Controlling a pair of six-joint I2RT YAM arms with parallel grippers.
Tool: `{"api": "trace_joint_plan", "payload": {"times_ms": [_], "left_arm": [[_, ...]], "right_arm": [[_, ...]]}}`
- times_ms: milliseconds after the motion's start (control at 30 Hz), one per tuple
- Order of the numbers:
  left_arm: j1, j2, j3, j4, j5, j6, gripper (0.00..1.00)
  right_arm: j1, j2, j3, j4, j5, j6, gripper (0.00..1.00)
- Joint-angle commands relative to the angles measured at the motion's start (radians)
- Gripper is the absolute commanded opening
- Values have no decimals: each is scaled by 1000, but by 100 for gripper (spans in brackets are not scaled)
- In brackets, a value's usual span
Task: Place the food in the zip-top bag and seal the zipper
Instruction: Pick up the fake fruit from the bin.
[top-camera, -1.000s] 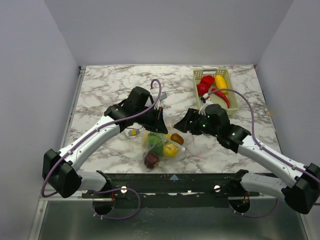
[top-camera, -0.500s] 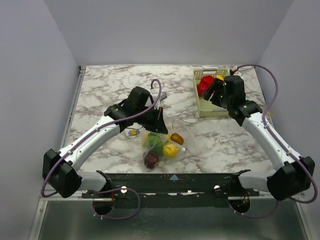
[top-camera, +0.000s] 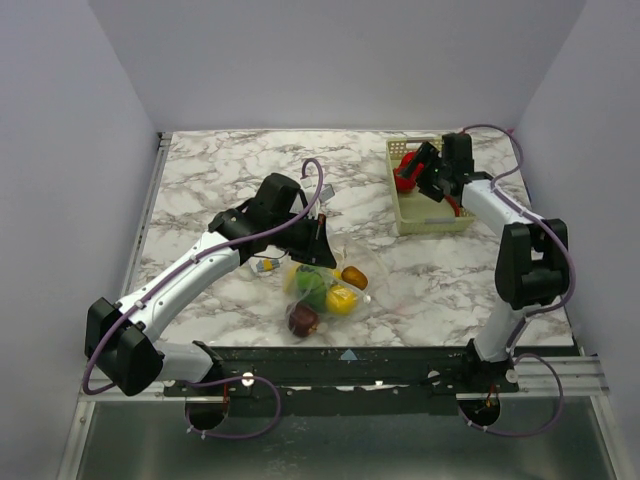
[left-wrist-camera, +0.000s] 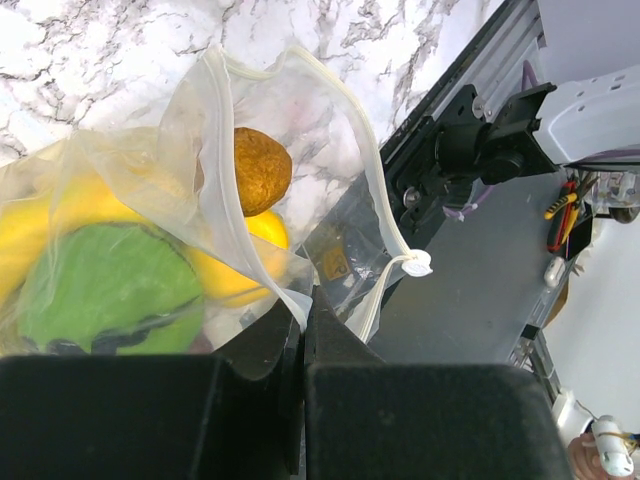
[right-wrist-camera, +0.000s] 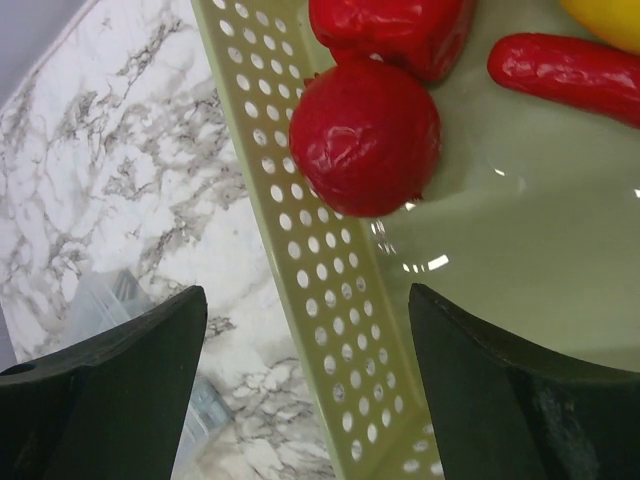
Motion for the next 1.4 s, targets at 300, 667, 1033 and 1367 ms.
{"api": "trace_joint_plan", "payload": {"times_ms": [300,667,1033,1367], "left_arm": [[-8,-37,-11,35,48,-3,0],[-10,-38,-10,37,51,-3,0],[-10,-27,-9,34,49,0,0],[-10,-10,-8,33,56,-1,0]], "right_arm": [[-32,257,228,54,40,-2,89],[-55,378,254,63,-23,5,85],[-63,300,181,95,-14,-16,39],[-62,-4,-92,156,51,-30,21]]}}
